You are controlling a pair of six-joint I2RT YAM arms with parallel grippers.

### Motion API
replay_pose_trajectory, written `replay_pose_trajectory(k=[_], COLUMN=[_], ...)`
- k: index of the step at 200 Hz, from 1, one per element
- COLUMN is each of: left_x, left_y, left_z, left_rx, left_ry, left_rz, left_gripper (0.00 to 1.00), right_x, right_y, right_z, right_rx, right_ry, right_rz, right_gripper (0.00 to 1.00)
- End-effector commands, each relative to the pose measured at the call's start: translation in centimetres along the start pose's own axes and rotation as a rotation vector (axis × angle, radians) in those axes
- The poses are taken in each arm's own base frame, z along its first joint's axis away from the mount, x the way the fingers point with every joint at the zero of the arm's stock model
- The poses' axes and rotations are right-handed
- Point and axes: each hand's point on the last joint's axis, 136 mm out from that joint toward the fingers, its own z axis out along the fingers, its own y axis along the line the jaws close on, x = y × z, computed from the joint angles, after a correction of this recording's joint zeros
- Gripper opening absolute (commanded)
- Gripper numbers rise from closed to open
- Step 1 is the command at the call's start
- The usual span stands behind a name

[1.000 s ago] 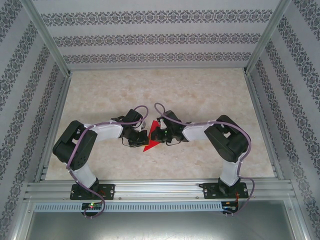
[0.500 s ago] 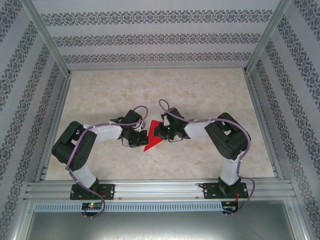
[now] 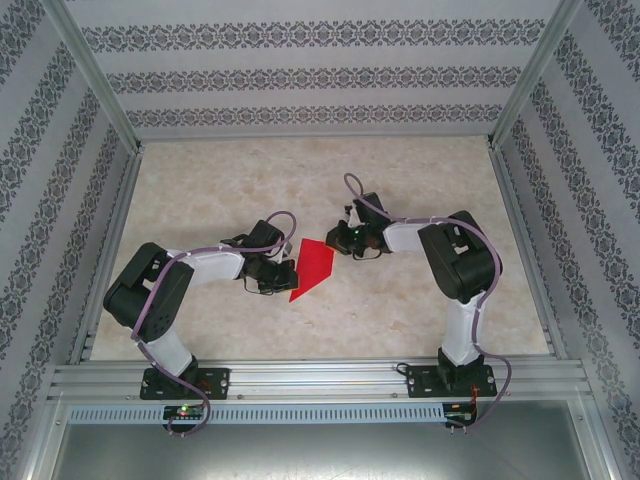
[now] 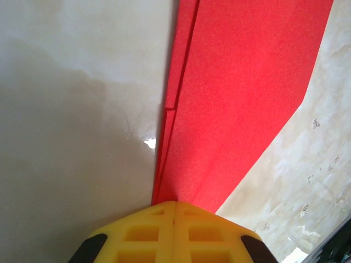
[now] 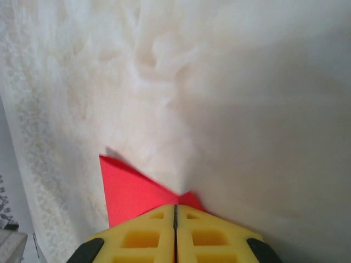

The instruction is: Fold a paper plane with a square sheet of paper (pick it up from the middle)

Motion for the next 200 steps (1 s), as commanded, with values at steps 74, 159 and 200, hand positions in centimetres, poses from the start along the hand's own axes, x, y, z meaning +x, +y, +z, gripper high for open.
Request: replay_pose_trajectory(k=[74,159,200], left_x=[4.7,4.6,4.4], left_y=[7.1,6.7,6.5], left_z=[1.3,1.2,1.1], left_rx=[-0.246,-0.233,-0.226], left_ry=[0.13,0.122,0.118], left_rz=[-0.104,-0.102,-0.105], left_gripper=[0.02,0.02,0.02], right_x=[-3.0,5.7,8.2], right_y=[1.6,5.8,3.9], right_z=[-4.0,0.0,2.4], right_rx=[-0.009,-0.062,-0.017], right_ry=[-0.104,0.048,0.127], right_rz=[-0.043,-0.155,-0.137], right_gripper=[0.11,0.12,0.12])
